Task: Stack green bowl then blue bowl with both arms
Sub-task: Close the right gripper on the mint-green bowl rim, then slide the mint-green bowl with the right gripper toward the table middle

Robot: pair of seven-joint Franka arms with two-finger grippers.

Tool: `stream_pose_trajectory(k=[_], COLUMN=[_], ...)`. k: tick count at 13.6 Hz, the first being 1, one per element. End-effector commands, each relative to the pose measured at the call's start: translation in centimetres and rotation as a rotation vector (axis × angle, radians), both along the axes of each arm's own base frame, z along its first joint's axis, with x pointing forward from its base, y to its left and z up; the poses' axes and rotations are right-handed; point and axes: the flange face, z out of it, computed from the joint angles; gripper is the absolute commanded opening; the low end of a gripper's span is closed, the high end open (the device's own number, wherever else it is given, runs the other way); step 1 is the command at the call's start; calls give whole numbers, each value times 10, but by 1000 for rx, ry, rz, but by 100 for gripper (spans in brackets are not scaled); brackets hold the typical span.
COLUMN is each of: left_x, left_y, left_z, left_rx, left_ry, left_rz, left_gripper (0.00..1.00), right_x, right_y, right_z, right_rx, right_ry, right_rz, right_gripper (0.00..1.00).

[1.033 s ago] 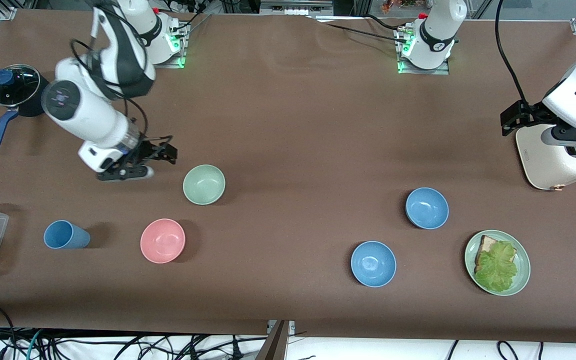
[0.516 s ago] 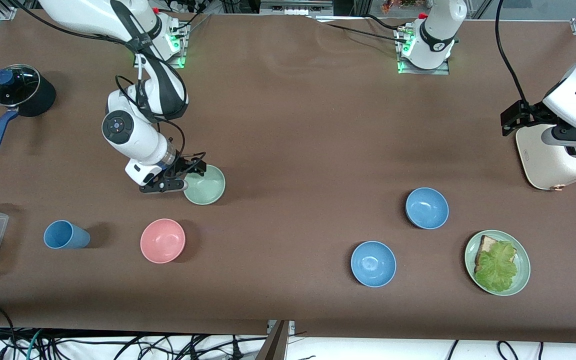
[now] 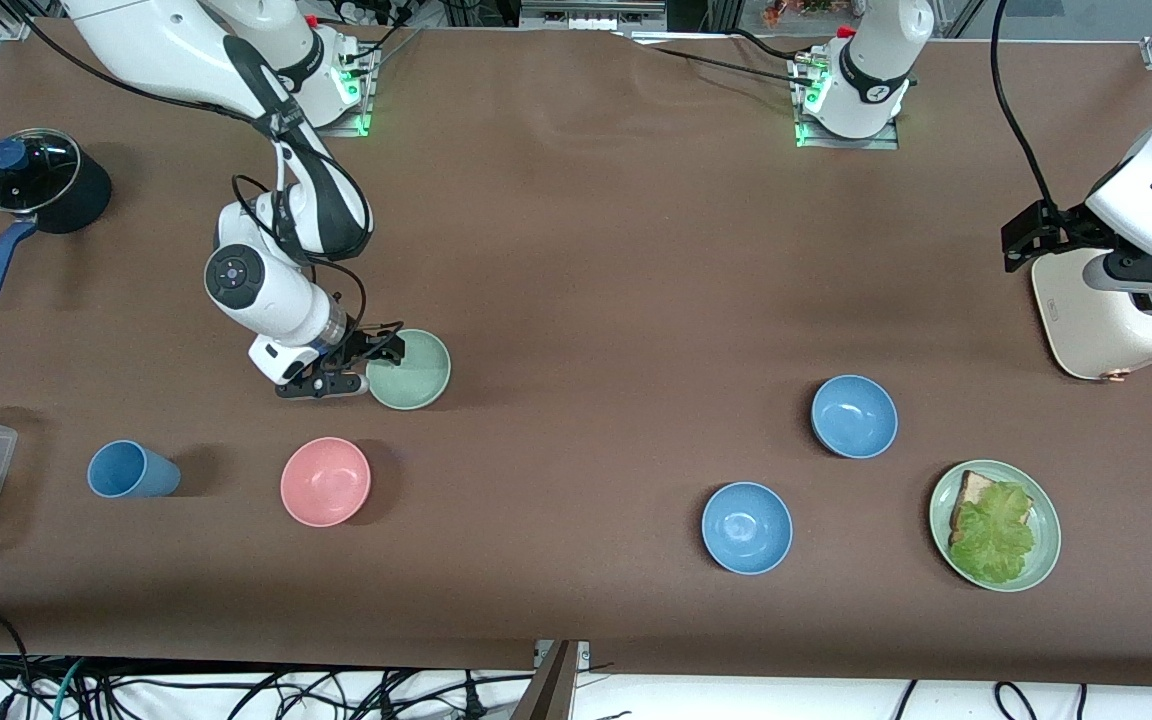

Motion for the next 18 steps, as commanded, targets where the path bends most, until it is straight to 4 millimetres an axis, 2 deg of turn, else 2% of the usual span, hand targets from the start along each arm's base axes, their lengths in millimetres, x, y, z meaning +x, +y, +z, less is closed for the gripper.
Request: stream_pose_trajectory(k=[1,3,5,6,7,9,11,12,13,16,18], left_x=[4,4,3,4,3,4,3,4,3,3,4], left_y=[2,1,2,2,2,2,1,2,2,2,2], left_z=[6,6,6,6,6,6,6,6,6,6,6], left_rx=[6,4,4,4,6,6,4,4,4,4,6], left_ry=[5,5,5,4,5,5,4,4,4,5,5], left_rz=[-8,-8,-7,-7,-7,-7,-8,-7,-5,-5,-7], left_gripper=[100,100,100,100,100,100,100,100,100,100,100], right_x=[3,4,5,8,10,21,25,17,3,-29,-46], right_y=[1,1,1,2,9,35,94,128,163,251,301], right_z=[-3,-3,-1,3,10,41,87,94,94,74,64], right_rx=[3,4,5,10,12,11,20,15,17,51,75], right_ry=[-6,-4,-5,-11,-10,11,25,24,21,5,5], right_rz=[0,-1,-5,-9,-19,10,7,-40,-48,-77,-107], right_gripper=[61,37,6,0,0,0,0,0,0,0,0])
